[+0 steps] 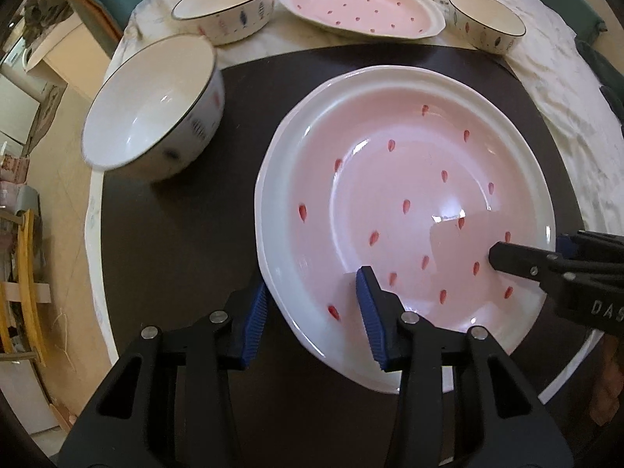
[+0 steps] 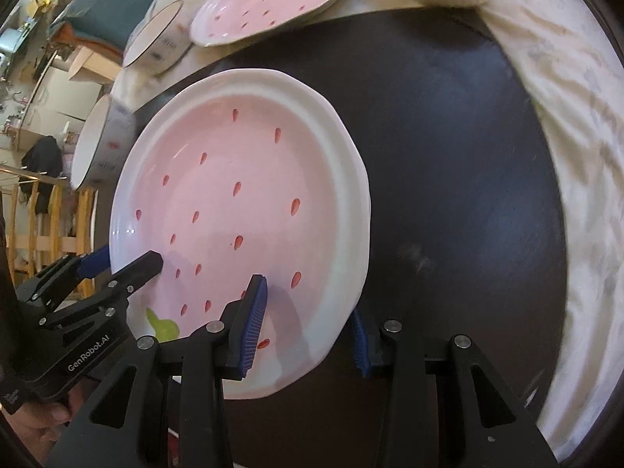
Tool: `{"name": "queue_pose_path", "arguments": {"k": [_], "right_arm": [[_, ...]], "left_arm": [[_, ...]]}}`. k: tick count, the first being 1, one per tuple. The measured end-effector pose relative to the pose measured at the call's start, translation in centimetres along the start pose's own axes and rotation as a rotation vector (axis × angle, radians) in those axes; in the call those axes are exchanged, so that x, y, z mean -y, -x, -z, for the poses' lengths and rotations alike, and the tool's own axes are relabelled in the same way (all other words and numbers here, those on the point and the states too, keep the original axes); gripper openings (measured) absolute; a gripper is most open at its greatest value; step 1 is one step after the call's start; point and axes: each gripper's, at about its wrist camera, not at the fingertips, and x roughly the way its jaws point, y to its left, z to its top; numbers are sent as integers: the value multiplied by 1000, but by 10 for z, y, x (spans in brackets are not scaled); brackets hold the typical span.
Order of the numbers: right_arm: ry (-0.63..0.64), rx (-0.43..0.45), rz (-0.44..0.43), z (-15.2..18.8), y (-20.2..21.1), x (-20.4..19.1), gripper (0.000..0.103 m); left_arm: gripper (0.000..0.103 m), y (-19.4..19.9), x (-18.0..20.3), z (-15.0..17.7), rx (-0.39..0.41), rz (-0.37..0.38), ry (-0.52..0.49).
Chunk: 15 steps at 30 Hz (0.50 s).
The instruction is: Organize plates and bowls
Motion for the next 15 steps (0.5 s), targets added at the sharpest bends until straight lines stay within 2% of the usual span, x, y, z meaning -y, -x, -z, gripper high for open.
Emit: {"name": "queue_pose_path", "arguments": {"k": [6, 15], "right_arm": [[37, -9, -12, 22, -5, -22, 42], [-18, 9, -29, 29, -8, -26, 43]], "left_arm": [[40, 6, -8, 20, 13, -7, 14], [40, 9, -10, 19, 7, -7, 25]]}}
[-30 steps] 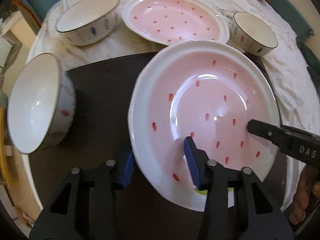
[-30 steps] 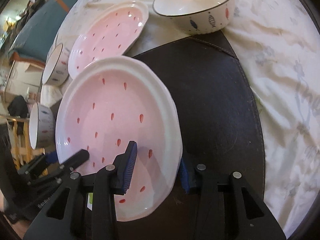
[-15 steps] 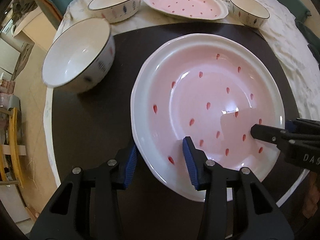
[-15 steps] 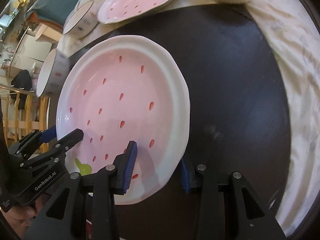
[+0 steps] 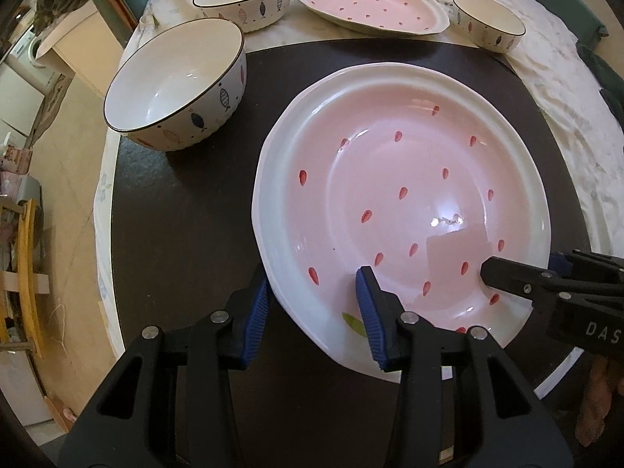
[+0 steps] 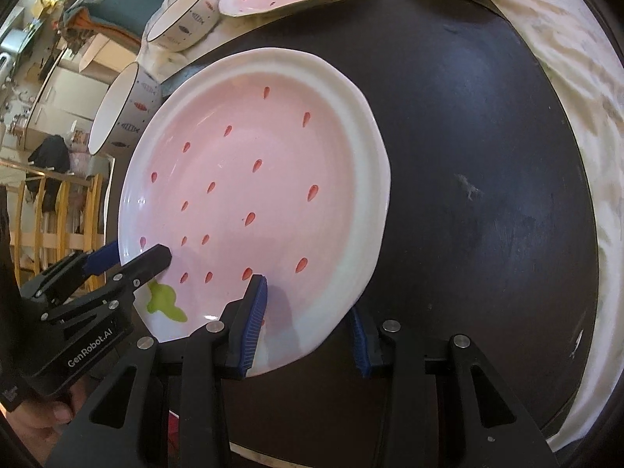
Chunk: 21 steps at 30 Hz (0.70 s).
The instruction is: Organize plates and bowls
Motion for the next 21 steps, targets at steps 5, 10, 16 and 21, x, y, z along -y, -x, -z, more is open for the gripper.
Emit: {"name": "queue_pose_path", "arguments": {"k": [5, 10, 16, 21], "right_arm": [[-1, 16, -4, 2, -1, -2, 43], [-18, 18, -21, 4, 2, 5, 43], [-10, 40, 9, 9, 9, 9, 42], [-34, 59, 3, 11, 12, 14, 45]], "left_arm": [[40, -1, -1, -3, -9, 3, 14], [42, -1, -3, -3, -15, -10, 25], [57, 1, -5, -4, -21, -18, 68], [61, 3, 1, 0, -30, 16, 40]]}}
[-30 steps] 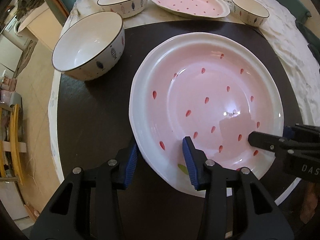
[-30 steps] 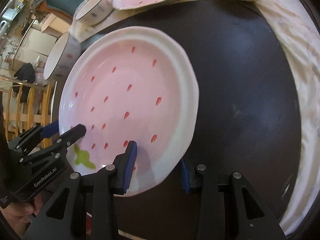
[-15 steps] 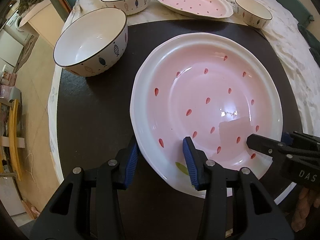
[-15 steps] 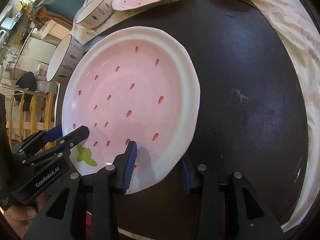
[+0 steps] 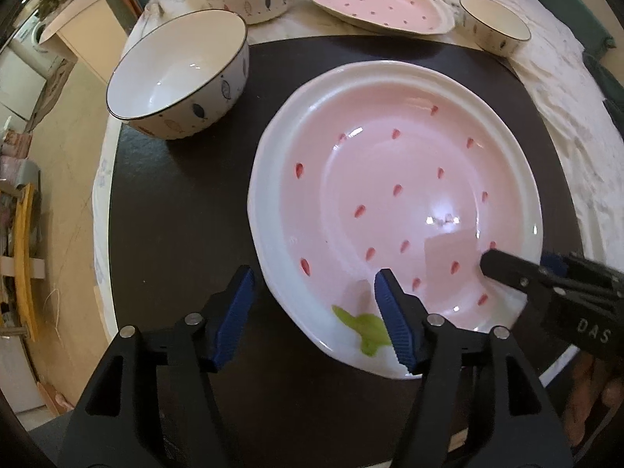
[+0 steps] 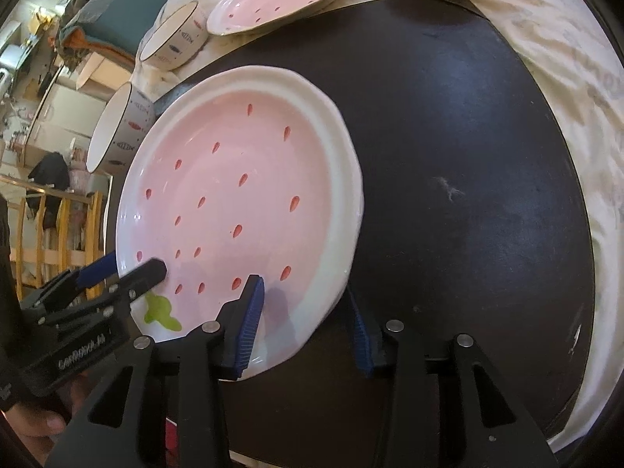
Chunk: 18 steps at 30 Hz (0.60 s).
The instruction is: Organize plates and bowls
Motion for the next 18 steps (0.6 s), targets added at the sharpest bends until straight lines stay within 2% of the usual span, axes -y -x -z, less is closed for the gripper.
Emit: {"name": "queue_pose_path", "arguments": {"k": [2, 5, 8, 11, 12, 13, 15, 18], "right_arm": [[20, -5, 16, -2, 0, -2, 50], [26, 1, 88, -3, 7, 0, 58], [0, 2, 97, 1, 16, 5, 60], [-40, 21, 101, 3, 30, 6, 60], [-49, 34, 97, 2, 36, 4, 60], [-54, 51, 95, 1, 43, 0, 60], [-43, 75, 100, -2, 58, -7, 60], [-16, 105, 92, -9, 76, -16, 60]], "left_arm": [[61, 2, -3, 0, 0, 0, 13], [61, 10, -11, -2, 16, 8, 60], [64, 20, -17, -3, 27, 61, 97], [65, 33, -22, -5, 44, 83, 141], [70, 38, -23, -6, 53, 91, 153], [79, 44, -25, -8, 68, 97, 172], [88, 52, -28, -14, 88, 102, 212], [90, 61, -30, -24, 117, 101, 252]]}}
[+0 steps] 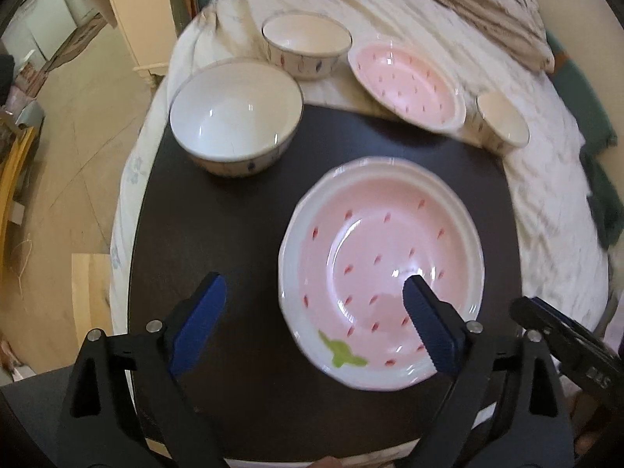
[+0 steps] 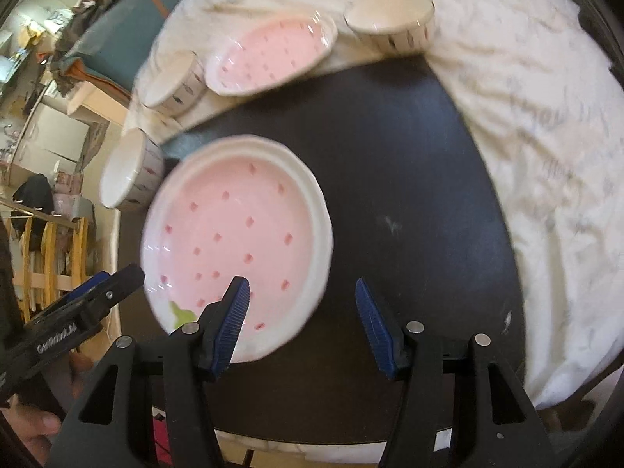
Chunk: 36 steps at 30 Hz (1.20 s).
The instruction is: Organize plates and bowls
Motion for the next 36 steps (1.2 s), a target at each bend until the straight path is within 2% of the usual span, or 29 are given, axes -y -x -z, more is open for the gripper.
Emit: {"name": "queue_pose_path", "arguments": {"k": [6, 10, 14, 21, 26, 28, 31, 33, 35, 36], "right_arm": [[-14, 60, -47, -23, 31, 6, 61], [-36, 67, -74, -44, 35, 19, 61], [-85, 68, -92, -74, 31, 34, 61], [-225, 38, -158, -124, -11, 59, 61], [-222, 31, -190, -155, -49, 50, 61], [-242, 24, -224, -167, -64, 47, 61], [-252, 12, -222, -185, -87, 42, 60], [-260, 6, -216, -194, -103, 40, 55], [-265, -18, -216, -199, -118, 40, 36], [-262, -30, -221, -201, -125, 38, 34]], "left_arm": [[90, 7, 17, -23, 44, -9, 8], [90, 13, 29, -45, 92, -56, -27], [90, 4, 28, -75, 62, -66, 2], [90, -22, 38, -109, 61, -76, -27], [90, -37, 38, -119, 80, -98, -42], [90, -44, 38, -123, 64, -98, -36], [90, -52, 41, -127, 40, -98, -58], [90, -55, 41, -129, 37, -108, -66], [90, -57, 38, -131, 32, -110, -57], [90, -58, 36, -131, 31, -111, -49]]}}
